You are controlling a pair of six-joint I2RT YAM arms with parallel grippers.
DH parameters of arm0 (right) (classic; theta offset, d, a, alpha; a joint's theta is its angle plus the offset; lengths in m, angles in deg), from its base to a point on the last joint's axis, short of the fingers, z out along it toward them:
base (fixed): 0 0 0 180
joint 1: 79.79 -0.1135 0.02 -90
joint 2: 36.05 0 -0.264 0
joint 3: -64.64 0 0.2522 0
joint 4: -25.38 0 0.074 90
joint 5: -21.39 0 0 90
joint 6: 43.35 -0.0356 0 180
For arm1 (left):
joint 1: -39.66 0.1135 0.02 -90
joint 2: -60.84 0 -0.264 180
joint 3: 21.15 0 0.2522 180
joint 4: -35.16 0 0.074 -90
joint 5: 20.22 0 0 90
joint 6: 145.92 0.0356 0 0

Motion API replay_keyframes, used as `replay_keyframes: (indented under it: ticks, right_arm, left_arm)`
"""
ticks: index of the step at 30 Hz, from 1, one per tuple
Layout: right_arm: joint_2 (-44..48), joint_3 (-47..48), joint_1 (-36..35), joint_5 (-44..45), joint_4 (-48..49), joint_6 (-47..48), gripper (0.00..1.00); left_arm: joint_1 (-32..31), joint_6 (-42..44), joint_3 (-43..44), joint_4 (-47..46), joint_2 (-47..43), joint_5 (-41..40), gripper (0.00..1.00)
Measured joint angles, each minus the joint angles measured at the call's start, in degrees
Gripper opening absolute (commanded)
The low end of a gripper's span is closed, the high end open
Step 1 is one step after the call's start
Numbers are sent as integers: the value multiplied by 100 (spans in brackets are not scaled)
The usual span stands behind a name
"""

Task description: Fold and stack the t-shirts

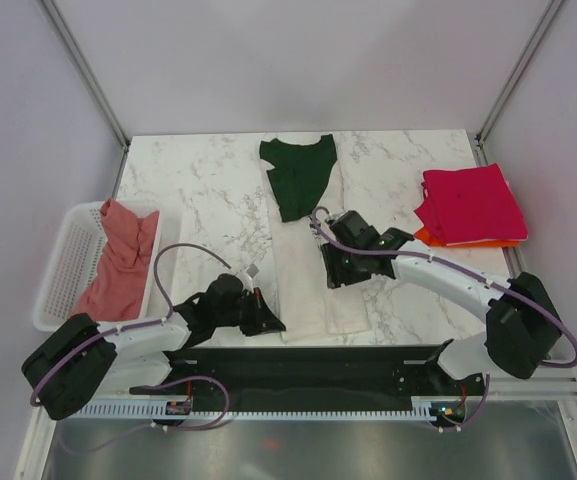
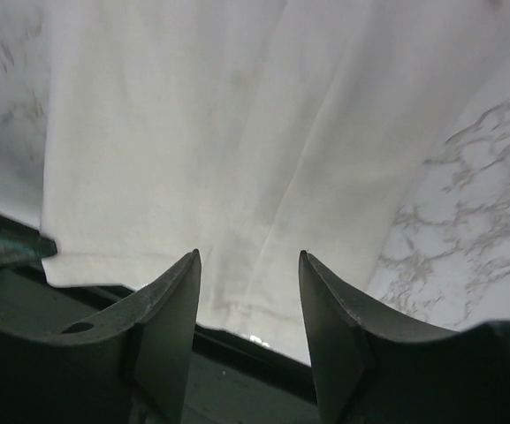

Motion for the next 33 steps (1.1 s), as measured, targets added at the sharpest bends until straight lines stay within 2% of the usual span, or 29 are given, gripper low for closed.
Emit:
replay_keyframes:
  ticks: [5,14,16,18,19,24,28,32,33]
  right_arm:
    - [-518,629,918,-234,339,131,56]
    - [-2457,2059,2354,-968,1235,179,58]
    - [-2872,2356,2621,-1169,1419,142,64]
    - [-3320,2754,2839,-1344,1543,90,66]
    - [-3501,2922,2905,-1399,1611,85,66]
    - [-4507,3836,3139,-1899,2039,-68,65]
    - [-5025,4210,3270,-2389,2566,-341,63]
    - [-5453,4535,3414,-2798,3143,-680,60]
    - [-5565,4638,3456,-2896,3272,-761,55]
  left_arm:
    - [0,-48,-219,238,-516,-4,2]
    - [0,-44,-313,1239,-1309,-221,2]
    - [0,-13,-313,1464,-1421,-293,29]
    - [-2,68,-313,1698,-1502,-310,50]
    - [-7,114,-306,1832,-1526,-328,55]
    - [-17,260,149,2524,-1615,-481,57]
    - [74,457,498,2868,-1556,-581,57]
    - [584,717,682,2953,-1399,-435,55]
    - [750,780,688,2957,-1364,-398,54]
